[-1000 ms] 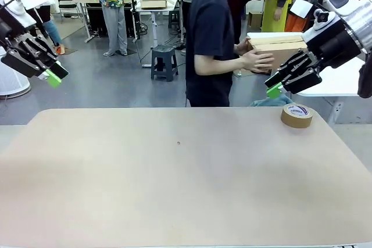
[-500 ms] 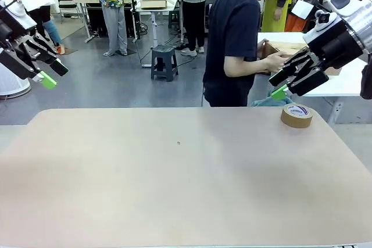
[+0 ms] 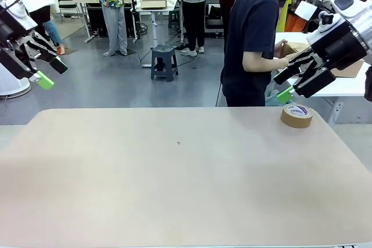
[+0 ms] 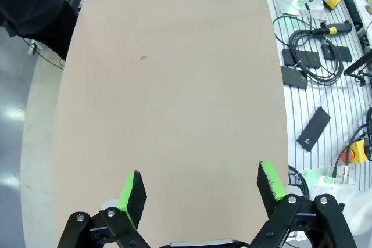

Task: Wrap the clocks to prevent damage.
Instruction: After the human seals the box with tape, release both hands from the side flaps of the Package Box.

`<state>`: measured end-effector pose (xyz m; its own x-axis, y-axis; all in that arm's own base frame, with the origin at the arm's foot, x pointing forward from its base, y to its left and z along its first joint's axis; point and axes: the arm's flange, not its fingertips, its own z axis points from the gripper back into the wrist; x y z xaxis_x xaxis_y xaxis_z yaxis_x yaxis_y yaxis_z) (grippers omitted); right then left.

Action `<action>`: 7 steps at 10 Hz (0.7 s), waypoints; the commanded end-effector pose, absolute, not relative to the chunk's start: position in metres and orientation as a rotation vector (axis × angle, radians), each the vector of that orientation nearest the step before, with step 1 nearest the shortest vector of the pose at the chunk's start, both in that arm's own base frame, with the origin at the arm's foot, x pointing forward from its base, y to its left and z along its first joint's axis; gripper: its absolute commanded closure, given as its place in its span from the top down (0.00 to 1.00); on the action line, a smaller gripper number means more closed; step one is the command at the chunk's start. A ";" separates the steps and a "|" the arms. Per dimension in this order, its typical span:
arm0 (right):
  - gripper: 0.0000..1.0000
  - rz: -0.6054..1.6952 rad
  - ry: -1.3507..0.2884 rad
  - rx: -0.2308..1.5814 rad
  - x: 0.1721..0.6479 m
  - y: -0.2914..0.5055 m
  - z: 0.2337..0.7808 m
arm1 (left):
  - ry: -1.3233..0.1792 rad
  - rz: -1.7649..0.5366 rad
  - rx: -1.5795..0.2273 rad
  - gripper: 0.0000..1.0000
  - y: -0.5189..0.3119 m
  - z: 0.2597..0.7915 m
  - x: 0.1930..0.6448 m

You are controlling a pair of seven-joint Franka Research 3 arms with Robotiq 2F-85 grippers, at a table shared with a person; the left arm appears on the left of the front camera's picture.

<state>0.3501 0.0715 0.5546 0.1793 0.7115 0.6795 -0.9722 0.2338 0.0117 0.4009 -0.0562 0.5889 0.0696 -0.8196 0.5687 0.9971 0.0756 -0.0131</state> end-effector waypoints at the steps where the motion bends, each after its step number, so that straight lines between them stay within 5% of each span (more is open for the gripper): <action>1: 1.00 1.256 -0.628 0.516 0.352 0.073 0.555 | -0.474 -1.444 -0.465 1.00 -0.056 0.589 0.400; 3: 1.00 1.264 -0.624 0.508 0.350 0.071 0.555 | -0.474 -1.444 -0.465 1.00 -0.056 0.589 0.400; 4: 1.00 1.218 -0.785 0.585 0.355 0.057 0.554 | -0.477 -1.442 -0.462 1.00 -0.056 0.589 0.401; 7: 1.00 0.965 -1.029 0.704 0.362 0.006 0.541 | -0.906 -1.210 -0.642 1.00 -0.013 0.568 0.397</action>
